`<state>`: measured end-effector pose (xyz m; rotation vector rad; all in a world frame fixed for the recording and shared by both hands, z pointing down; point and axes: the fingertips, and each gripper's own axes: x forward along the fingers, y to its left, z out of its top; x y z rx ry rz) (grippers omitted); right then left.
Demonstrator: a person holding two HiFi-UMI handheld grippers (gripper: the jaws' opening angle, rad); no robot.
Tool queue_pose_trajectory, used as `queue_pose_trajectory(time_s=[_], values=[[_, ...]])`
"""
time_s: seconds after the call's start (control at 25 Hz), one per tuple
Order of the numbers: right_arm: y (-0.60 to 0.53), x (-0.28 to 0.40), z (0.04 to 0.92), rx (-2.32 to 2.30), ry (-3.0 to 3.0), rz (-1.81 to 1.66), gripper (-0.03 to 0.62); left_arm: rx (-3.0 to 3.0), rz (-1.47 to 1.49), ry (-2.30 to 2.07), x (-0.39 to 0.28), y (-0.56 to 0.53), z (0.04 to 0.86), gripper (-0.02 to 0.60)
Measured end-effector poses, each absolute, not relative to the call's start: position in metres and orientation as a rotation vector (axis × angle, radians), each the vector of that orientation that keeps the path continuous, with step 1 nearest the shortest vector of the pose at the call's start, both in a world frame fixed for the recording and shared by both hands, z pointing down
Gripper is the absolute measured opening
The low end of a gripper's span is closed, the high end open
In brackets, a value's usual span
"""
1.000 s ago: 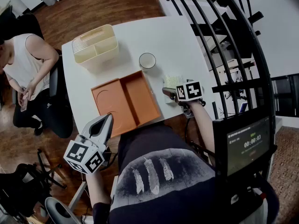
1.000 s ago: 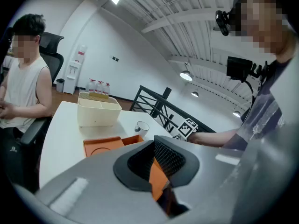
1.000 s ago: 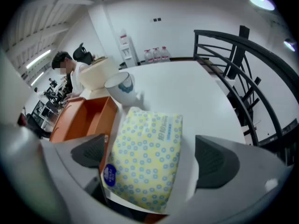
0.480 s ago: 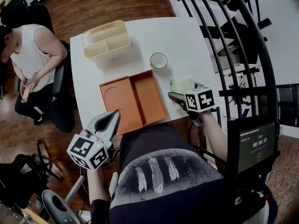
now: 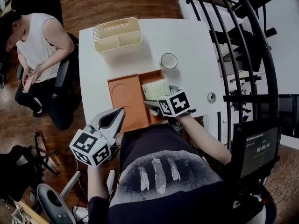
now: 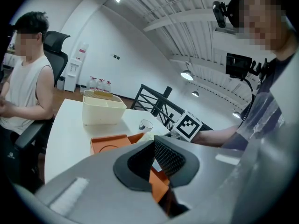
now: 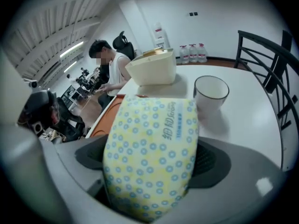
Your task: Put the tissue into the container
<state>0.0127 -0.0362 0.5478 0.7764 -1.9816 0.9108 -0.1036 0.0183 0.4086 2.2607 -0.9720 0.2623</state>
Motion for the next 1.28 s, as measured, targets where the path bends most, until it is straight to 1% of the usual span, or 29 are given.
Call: queue_pose_trajectory(time_s=[0.2, 0.24, 0.28, 0.44, 0.48, 0.52, 0.56, 0.6, 0.64, 0.68, 0.76, 0.88, 1.12, 1.28], values=[[-0.044, 0.013, 0.561, 0.833, -1.980, 0.951, 0.526, 2.231, 0.266, -0.991, -0.118, 0.025, 0.414, 0.014], [-0.044, 0.011, 0.560, 0.824, -1.987, 0.950, 0.568, 2.229, 0.266, -0.993, -0.119, 0.025, 0.414, 0.014], [-0.044, 0.011, 0.557, 0.809, -1.992, 0.943, 0.572, 2.228, 0.266, -0.995, -0.121, 0.025, 0.415, 0.014], [-0.047, 0.019, 0.511, 0.790, -2.114, 0.840, 0.571, 2.237, 0.259, -0.996, -0.123, 0.022, 0.412, 0.014], [-0.047, 0.020, 0.490, 0.772, -2.185, 0.806, 0.538, 2.241, 0.253, -0.991, -0.122, 0.020, 0.410, 0.014], [-0.046, 0.019, 0.467, 0.743, -2.270, 0.780, 0.461, 2.245, 0.246, -0.985, -0.121, 0.019, 0.409, 0.014], [-0.045, 0.018, 0.442, 0.706, -2.366, 0.763, 0.408, 2.250, 0.239, -0.978, -0.119, 0.017, 0.407, 0.014], [-0.043, 0.016, 0.418, 0.660, -2.467, 0.755, 0.278, 2.256, 0.231, -0.971, -0.116, 0.016, 0.404, 0.014], [-0.040, 0.014, 0.394, 0.611, -2.569, 0.762, 0.094, 2.263, 0.227, -0.964, -0.112, 0.014, 0.402, 0.014], [-0.038, 0.012, 0.373, 0.565, -2.661, 0.789, 0.003, 2.273, 0.227, -0.957, -0.108, 0.012, 0.400, 0.014], [-0.033, 0.010, 0.342, 0.481, -2.792, 0.873, 0.003, 2.293, 0.231, -0.942, -0.099, 0.009, 0.395, 0.014], [-0.025, 0.011, 0.323, 0.393, -2.880, 0.903, 0.003, 2.312, 0.241, -0.921, -0.087, 0.008, 0.391, 0.014], [-0.001, 0.016, 0.334, 0.285, -2.889, 0.813, 0.003, 2.318, 0.254, -0.922, -0.071, 0.012, 0.387, 0.014], [0.006, 0.019, 0.339, 0.232, -2.893, 0.814, 0.003, 2.318, 0.247, -0.955, -0.064, 0.014, 0.382, 0.014]])
